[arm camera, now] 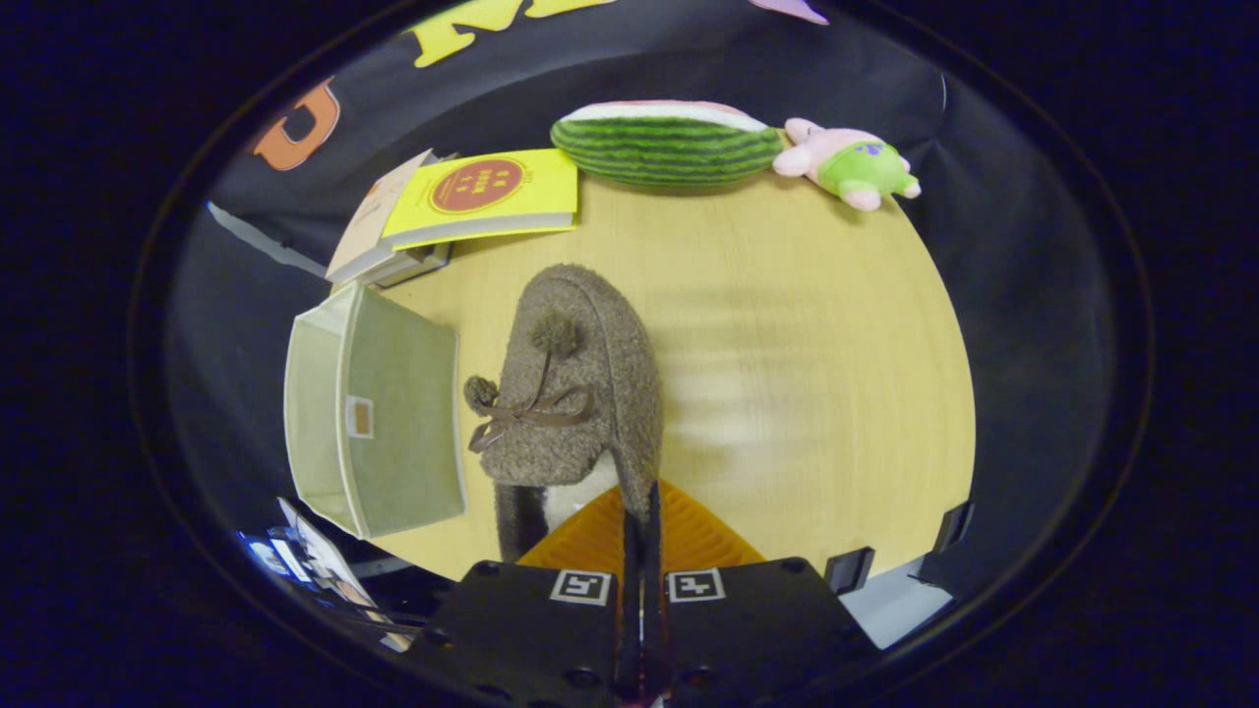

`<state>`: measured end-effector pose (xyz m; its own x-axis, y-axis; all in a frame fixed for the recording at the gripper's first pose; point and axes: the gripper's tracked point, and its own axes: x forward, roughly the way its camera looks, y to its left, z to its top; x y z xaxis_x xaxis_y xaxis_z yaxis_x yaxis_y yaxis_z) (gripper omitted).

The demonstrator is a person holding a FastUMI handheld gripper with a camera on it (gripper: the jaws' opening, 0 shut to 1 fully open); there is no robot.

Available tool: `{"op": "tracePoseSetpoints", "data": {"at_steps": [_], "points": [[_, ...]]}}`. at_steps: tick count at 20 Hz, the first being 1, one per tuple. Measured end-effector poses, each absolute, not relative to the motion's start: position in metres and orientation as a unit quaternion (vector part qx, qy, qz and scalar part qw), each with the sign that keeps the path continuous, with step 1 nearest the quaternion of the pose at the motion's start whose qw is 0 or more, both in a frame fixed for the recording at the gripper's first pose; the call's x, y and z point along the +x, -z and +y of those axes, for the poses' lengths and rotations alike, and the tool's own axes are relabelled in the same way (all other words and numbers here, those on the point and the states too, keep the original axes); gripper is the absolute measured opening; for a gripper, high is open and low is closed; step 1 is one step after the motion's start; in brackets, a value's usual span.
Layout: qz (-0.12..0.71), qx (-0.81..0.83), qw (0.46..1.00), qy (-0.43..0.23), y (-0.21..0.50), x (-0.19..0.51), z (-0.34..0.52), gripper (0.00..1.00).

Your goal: Open the storage box then place both shoes into the box .Put the left shoe in first, then the right shoe, with the right side of both shoes facing outward in a uniform manner.

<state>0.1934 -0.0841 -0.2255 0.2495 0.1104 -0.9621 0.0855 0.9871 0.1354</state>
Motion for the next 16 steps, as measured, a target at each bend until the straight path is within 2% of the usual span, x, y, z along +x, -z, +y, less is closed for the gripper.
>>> {"op": "tracePoseSetpoints", "data": {"at_steps": [10, 16], "points": [[0.546, 0.11, 0.829, -0.047, 0.156, 0.198, 0.052, 0.08], [0.51, 0.152, 0.844, -0.065, 0.145, 0.206, 0.128, 0.08]]}}
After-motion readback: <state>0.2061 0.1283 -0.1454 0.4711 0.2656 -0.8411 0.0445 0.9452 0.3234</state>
